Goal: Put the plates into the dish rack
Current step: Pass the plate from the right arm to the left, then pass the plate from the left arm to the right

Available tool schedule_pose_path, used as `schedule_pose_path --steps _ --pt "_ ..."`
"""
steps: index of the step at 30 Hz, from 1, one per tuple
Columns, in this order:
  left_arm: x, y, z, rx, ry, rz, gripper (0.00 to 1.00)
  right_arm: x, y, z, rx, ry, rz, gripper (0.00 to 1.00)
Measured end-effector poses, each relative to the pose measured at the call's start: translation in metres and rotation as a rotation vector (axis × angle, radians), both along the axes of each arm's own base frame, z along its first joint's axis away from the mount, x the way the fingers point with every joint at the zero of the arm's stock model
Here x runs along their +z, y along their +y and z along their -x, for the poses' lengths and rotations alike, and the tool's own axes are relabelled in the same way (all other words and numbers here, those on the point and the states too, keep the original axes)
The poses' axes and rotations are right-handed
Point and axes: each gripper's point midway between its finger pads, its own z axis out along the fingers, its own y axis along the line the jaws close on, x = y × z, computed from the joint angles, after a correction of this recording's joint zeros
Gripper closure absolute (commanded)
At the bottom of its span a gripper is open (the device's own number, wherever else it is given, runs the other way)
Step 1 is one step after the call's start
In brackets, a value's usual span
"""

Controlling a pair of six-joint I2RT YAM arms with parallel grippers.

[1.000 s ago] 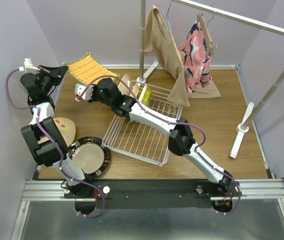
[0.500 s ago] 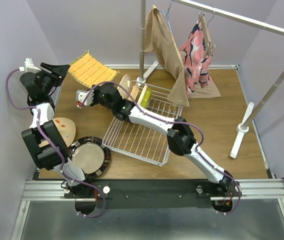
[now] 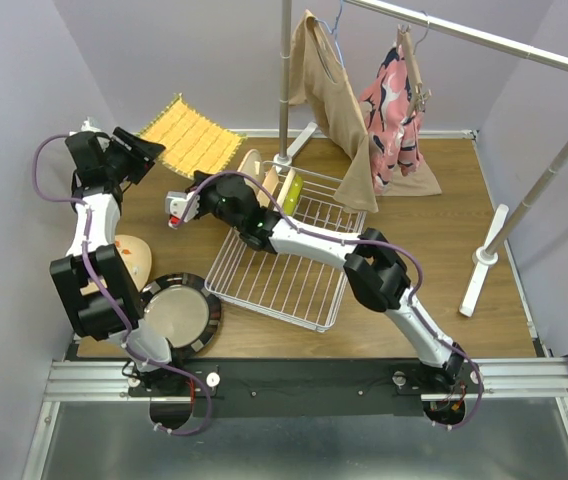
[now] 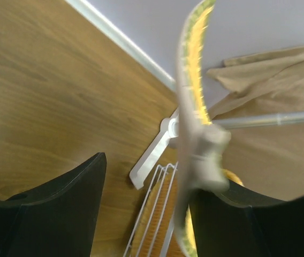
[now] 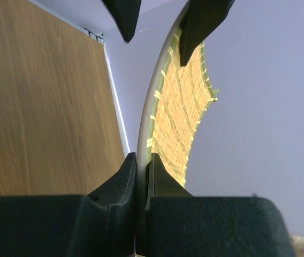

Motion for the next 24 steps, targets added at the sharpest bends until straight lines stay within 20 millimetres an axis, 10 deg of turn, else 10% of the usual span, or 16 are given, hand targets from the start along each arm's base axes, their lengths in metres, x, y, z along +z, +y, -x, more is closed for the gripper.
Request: schedule_pose_path --steps 3,8,12,18,24 --pt "-0.005 -0.007 0.001 -0.010 0.023 -0.015 0.47 0.007 -0.003 0.003 0.007 -0.011 -0.006 0.99" --pt "0.003 -0.014 0.005 -0.031 0.015 -0.045 1.00 0.003 -0.008 0.013 0.032 -0.017 0.011 0.99" --pt "0.015 -0.020 0.011 -0.048 -0.006 -0.058 1.00 0.008 -0.010 0.026 0.048 -0.038 -0.001 0.98" --pt "0.052 -0.026 0.024 -0.050 -0.112 -0.077 1.00 0.035 -0.015 0.035 0.057 -0.098 -0.048 0.41" --pt "0.086 -0.014 0.038 0.010 -0.213 -0.066 1.00 0.092 -0.026 0.043 0.060 -0.171 -0.186 0.14"
